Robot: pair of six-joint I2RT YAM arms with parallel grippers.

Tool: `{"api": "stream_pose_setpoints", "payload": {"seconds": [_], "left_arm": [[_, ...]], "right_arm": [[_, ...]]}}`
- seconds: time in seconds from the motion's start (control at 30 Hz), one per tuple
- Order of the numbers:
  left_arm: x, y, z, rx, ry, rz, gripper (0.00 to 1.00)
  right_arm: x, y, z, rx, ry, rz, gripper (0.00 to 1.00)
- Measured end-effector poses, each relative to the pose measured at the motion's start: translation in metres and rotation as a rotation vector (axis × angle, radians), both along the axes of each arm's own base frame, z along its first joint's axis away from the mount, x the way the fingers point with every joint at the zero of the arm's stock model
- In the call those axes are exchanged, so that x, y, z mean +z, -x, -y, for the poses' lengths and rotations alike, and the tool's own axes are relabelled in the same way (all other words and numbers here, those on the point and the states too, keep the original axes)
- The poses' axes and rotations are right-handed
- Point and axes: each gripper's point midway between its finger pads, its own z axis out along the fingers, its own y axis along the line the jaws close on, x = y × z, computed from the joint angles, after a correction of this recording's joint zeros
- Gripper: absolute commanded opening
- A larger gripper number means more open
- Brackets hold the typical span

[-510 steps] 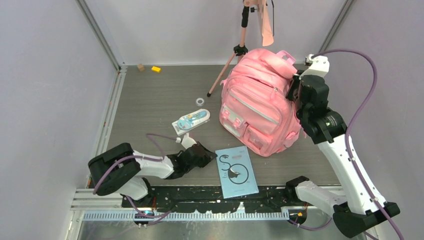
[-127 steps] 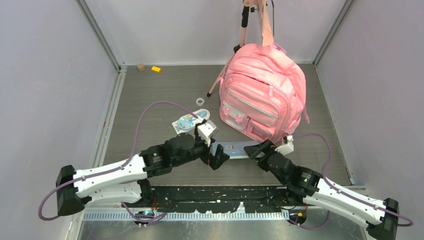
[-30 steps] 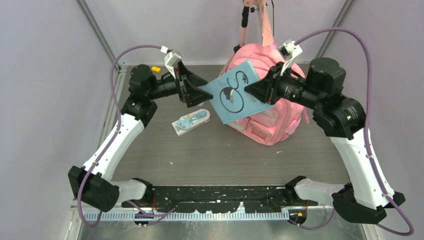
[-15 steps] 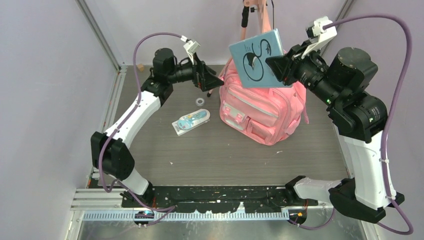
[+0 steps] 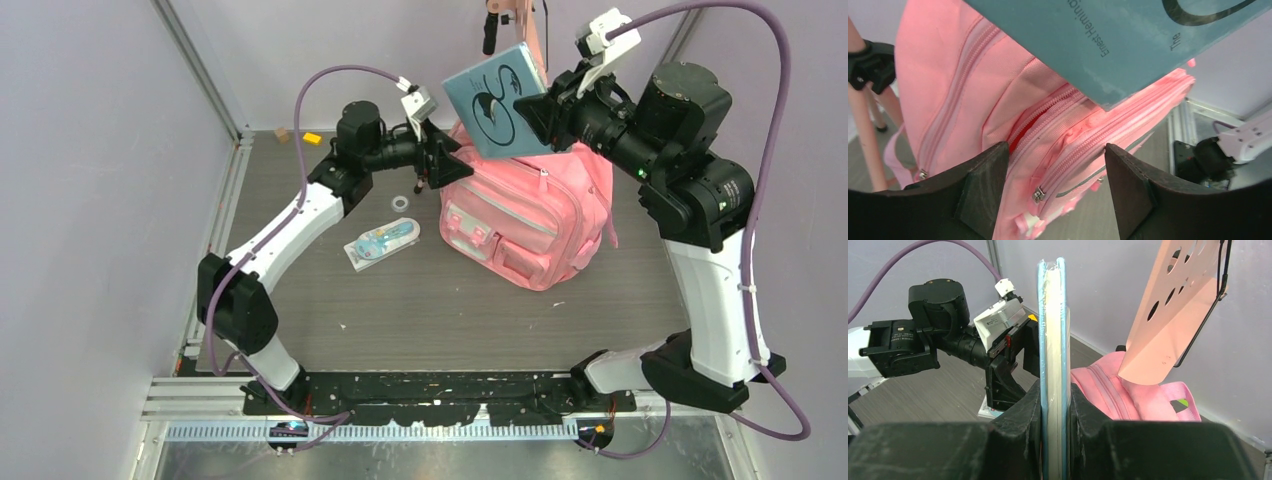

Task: Pack the student bag
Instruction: Place the book in the student bag.

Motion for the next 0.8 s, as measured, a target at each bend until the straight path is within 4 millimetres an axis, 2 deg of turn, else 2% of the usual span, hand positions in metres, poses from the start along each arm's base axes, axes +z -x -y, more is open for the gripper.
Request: {"api": "stream_pose_setpoints", "payload": {"seconds": [0.2, 0.47, 0.67, 0.8], "left_arm": [[-0.001, -0.006, 0.008, 0.052, -0.031, 0.104, 0.67], [-0.001, -0.011, 0.012, 0.092, -0.054, 0.166, 0.42], [-0.002, -0.009, 0.007, 0.111, -0.053, 0.186, 0.25], [-0.002, -0.008, 0.004, 0.122, -0.051, 0.197, 0.17]], "right_arm": [[0.006, 0.003, 0.004, 0.002, 0.027, 0.033, 0.00], [0.024, 0.009, 0.010, -0.001, 0.019, 0.085, 0.00], [0.019, 0.007, 0.010, -0.004, 0.036, 0.080, 0.00], [0.005, 0.003, 0.012, -0.015, 0.070, 0.056, 0.00]]}}
